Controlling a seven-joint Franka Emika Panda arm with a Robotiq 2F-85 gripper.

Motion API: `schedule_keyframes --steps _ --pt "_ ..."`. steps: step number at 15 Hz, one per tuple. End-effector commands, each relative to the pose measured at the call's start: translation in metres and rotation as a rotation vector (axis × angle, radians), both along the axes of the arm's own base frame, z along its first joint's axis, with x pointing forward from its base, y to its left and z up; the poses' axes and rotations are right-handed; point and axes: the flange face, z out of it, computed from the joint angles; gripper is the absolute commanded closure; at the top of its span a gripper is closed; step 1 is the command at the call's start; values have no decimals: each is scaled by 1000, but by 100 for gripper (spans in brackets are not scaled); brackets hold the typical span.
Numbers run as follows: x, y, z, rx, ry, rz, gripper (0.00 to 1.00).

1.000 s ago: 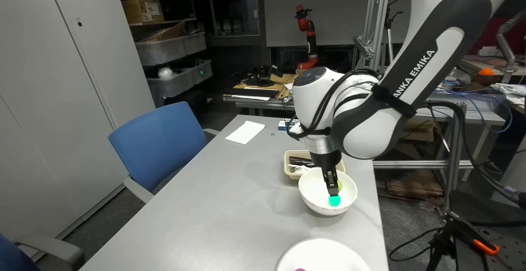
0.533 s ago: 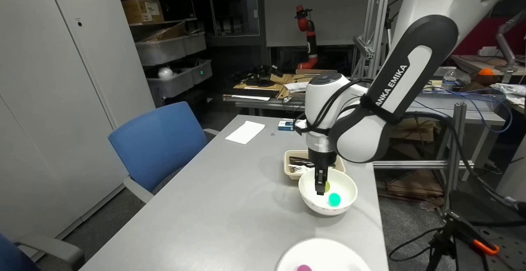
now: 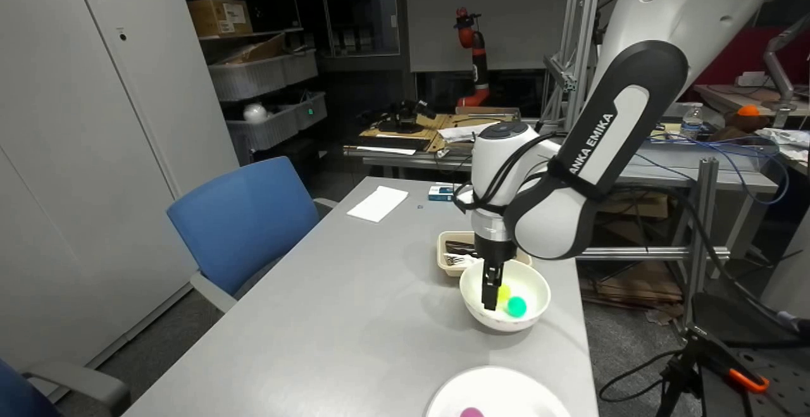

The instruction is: Transfer the balls from the plate to the bowl

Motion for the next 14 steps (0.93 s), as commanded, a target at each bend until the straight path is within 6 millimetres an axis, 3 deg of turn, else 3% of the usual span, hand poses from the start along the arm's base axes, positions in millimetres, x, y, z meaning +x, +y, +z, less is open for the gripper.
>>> schedule_keyframes --steps 1,13,14 --pt "4 -2 -2 18 -11 -26 1" --pt "2 -5 -3 -7 42 44 0" --pt "-16 16 23 -10 40 62 0"
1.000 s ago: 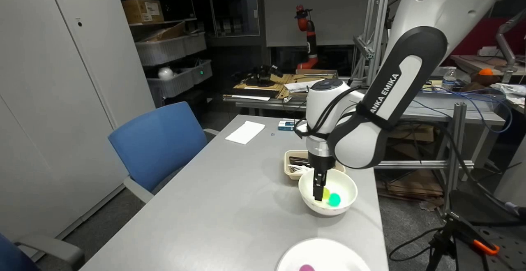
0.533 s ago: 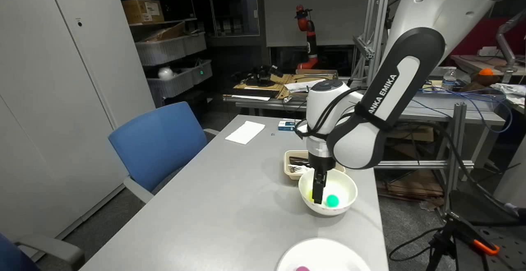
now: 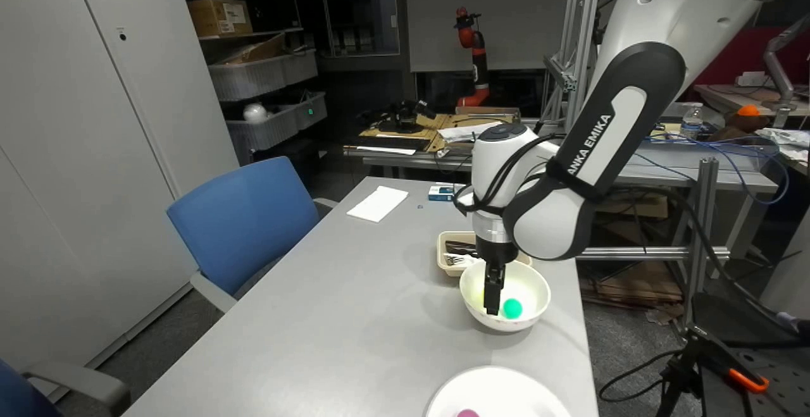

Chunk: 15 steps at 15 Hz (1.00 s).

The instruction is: Transfer the balls from the plate to the bowl

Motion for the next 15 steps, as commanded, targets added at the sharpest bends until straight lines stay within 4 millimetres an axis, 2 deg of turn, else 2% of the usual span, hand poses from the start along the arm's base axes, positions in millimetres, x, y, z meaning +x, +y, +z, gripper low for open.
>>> schedule_keyframes --steps 1,6,8,10,15 --pt "-16 22 30 -23 14 72 0" --pt "-22 56 64 -57 -16 180 0" --pt "-22 74 68 -42 -11 229 0" --pt "-21 94 64 -30 -4 266 0" --pt "-23 148 38 5 23 376 0"
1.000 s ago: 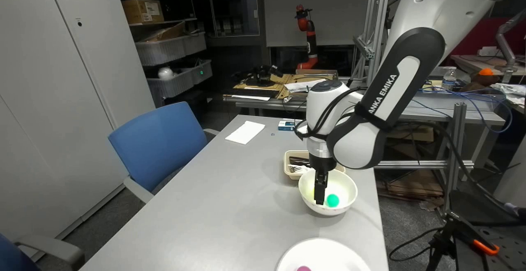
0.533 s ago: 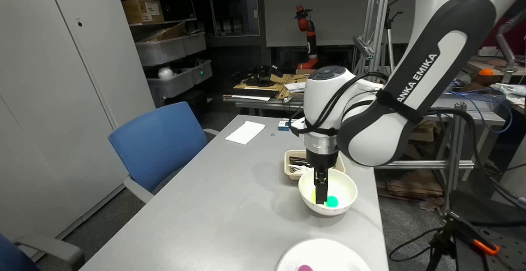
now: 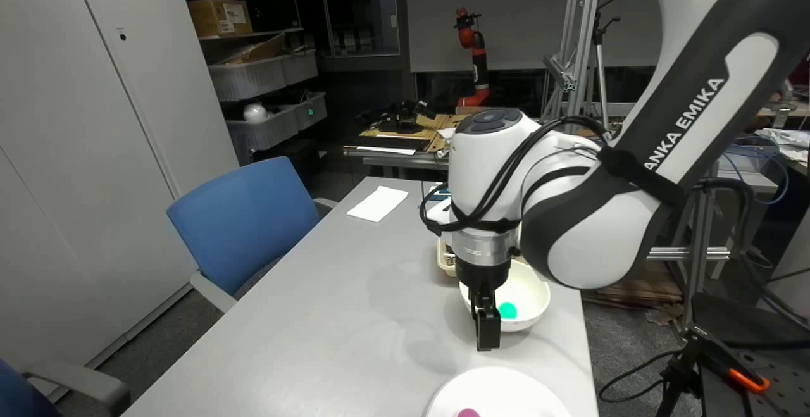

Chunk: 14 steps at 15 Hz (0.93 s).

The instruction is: Transfer the balls from the plate to the bowl

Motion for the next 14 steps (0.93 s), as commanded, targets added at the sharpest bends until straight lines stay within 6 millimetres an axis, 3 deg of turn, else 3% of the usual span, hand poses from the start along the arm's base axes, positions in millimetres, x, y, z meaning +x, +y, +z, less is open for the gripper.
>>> schedule_keyframes --steps 1,4,9,14 --pt "-3 31 -21 17 38 80 0" --pt "-5 46 -45 24 83 112 0" --pt "3 53 -79 28 115 98 0" --pt "15 61 -95 29 129 88 0"
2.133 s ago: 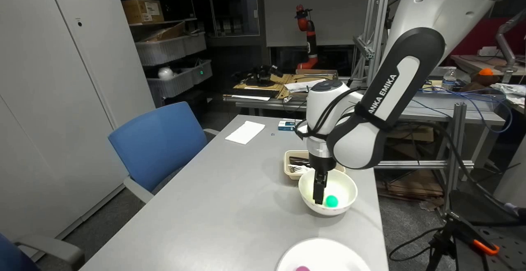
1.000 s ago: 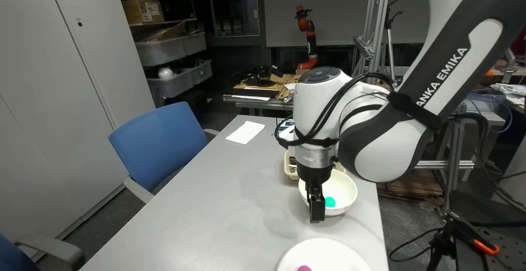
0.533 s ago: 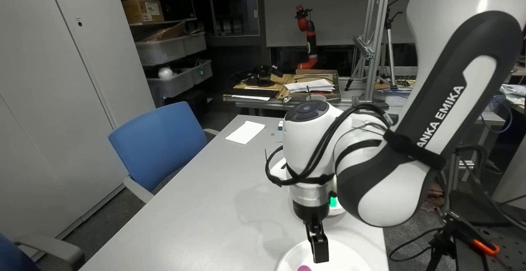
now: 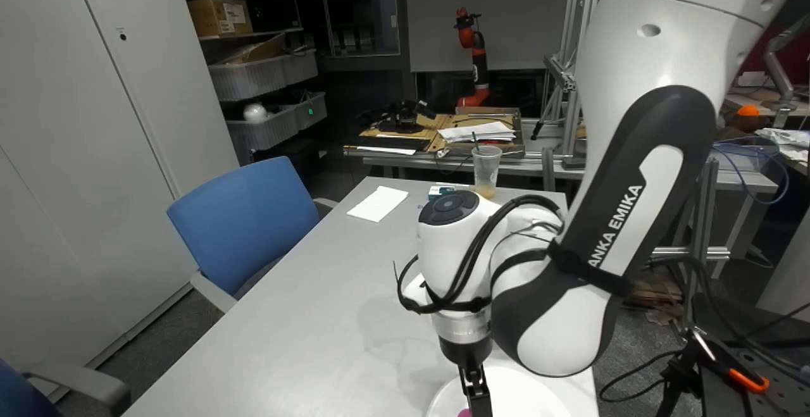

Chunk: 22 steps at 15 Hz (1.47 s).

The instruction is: Transfer the balls from the plate to the bowl

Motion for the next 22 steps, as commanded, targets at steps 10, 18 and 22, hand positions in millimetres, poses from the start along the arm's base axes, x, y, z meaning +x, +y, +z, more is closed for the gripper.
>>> schedule_keyframes --steps 10,18,22 --pt "8 21 -2 -26 23 -7 0" --pt "-9 27 8 -32 36 5 0" --pt "-14 35 1 -27 49 21 0"
